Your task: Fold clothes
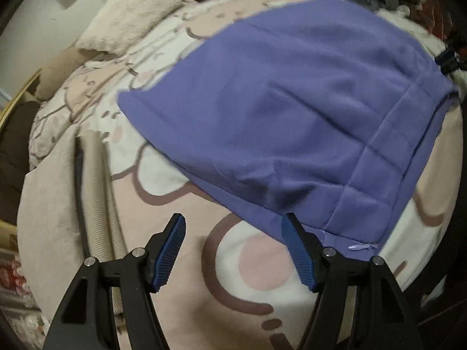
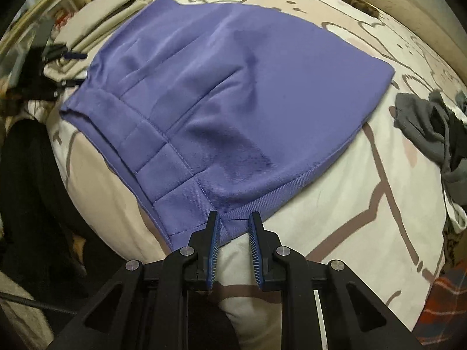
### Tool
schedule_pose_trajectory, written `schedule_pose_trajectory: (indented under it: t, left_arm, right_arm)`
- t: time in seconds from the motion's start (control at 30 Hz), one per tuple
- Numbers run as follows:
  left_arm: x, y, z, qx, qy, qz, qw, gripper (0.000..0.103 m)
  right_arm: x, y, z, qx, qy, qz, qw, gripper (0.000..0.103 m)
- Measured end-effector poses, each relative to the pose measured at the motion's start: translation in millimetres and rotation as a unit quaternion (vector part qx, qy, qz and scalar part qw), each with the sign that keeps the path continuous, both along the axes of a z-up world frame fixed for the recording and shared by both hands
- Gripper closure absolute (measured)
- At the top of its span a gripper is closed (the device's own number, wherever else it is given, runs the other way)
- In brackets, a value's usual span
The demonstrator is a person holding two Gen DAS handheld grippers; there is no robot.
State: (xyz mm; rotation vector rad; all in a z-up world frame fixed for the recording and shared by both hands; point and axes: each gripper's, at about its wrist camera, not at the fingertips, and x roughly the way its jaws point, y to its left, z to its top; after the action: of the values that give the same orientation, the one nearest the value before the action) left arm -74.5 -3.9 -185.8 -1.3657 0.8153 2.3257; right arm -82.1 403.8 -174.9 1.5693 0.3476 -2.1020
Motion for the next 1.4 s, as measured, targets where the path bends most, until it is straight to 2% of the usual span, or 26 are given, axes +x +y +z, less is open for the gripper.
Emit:
schedule_pose_trajectory:
  t: [0.1, 0.17, 0.3, 0.37, 0.43, 0.47, 0.5, 0.57, 0.7, 0.77, 0.83, 0.87, 0.9, 1.0, 1.1, 1.17, 1.23, 1.27, 1.33, 1.37, 1.4]
  left_arm:
    - [23, 6, 24, 0.041, 0.014, -0.034, 0.9985, 0.035]
    - [37, 15, 27, 0.038, 0.007, -0.065, 0.9971, 0.035]
    - [51, 23, -6, -0.058, -0.008, -0.100, 0.9933, 0.035]
    - [54, 20, -22, -0.101, -0.008, -0.104, 0.9895, 0.034]
    - [57, 19, -16, -0.088, 0.006, -0.094, 0.9916, 0.035]
    - [60, 21, -9, -0.078, 0.023, -0.093, 0.9923, 0.035]
    - [64, 24, -1, -0.069, 0.042, -0.093, 0.9924, 0.035]
    - [77, 38, 15, -0.052, 0.094, -0.113, 0.9877, 0.035]
    - [109, 82, 41, 0.006, 0.191, -0.156, 0.9692, 0.035]
    - [116, 105, 42, 0.032, 0.207, -0.167, 0.9636, 0.034]
    - [124, 127, 41, 0.057, 0.215, -0.178, 0.9585, 0.034]
    - [127, 139, 40, 0.069, 0.218, -0.183, 0.9561, 0.034]
    - [129, 148, 37, 0.076, 0.216, -0.184, 0.9560, 0.034]
    - [133, 176, 28, 0.097, 0.211, -0.184, 0.9552, 0.034]
    - [134, 194, 20, 0.111, 0.223, -0.183, 0.9511, 0.034]
    - [131, 206, 15, 0.109, 0.223, -0.182, 0.9514, 0.034]
    - [128, 216, 12, 0.111, 0.220, -0.184, 0.9517, 0.034]
    - [129, 220, 11, 0.113, 0.219, -0.187, 0.9510, 0.034]
    - [130, 229, 11, 0.111, 0.219, -0.200, 0.9486, 0.034]
    - [131, 233, 10, 0.108, 0.221, -0.209, 0.9465, 0.034]
    - [133, 238, 9, 0.104, 0.222, -0.218, 0.9448, 0.034]
  right_arm:
    - [7, 2, 17, -0.024, 0.009, -0.005, 1.000, 0.083]
    - [14, 1, 24, -0.036, 0.008, 0.006, 0.999, 0.083]
    - [21, -9, 23, -0.032, 0.005, 0.026, 0.999, 0.083]
    - [20, -7, 22, -0.030, 0.006, 0.006, 1.000, 0.083]
    - [15, 3, 22, -0.044, 0.002, -0.030, 0.999, 0.083]
    - [12, 11, 22, -0.058, -0.009, -0.048, 0.997, 0.079]
    - [10, 17, 21, -0.069, -0.022, -0.063, 0.995, 0.049]
    - [5, 29, 18, -0.088, -0.048, -0.092, 0.991, 0.000]
    - [-3, 40, 10, -0.137, -0.091, -0.134, 0.977, 0.000]
    - [-9, 46, 2, -0.178, -0.124, -0.172, 0.961, 0.000]
    - [-13, 51, -9, -0.221, -0.161, -0.201, 0.941, 0.001]
    - [-14, 52, -15, -0.239, -0.179, -0.210, 0.931, 0.005]
    - [-14, 50, -22, -0.247, -0.194, -0.217, 0.924, 0.014]
    - [-12, 41, -43, -0.244, -0.238, -0.226, 0.913, 0.030]
    - [-8, 35, -63, -0.251, -0.268, -0.236, 0.899, 0.037]
    - [-5, 36, -71, -0.270, -0.278, -0.256, 0.885, 0.044]
    - [-5, 41, -72, -0.298, -0.282, -0.278, 0.869, 0.056]
    - [-5, 43, -71, -0.312, -0.279, -0.285, 0.862, 0.070]
    - [-5, 44, -68, -0.325, -0.272, -0.293, 0.857, 0.084]
    - [-5, 44, -67, -0.331, -0.269, -0.296, 0.855, 0.088]
    - [-4, 44, -65, -0.338, -0.267, -0.297, 0.852, 0.089]
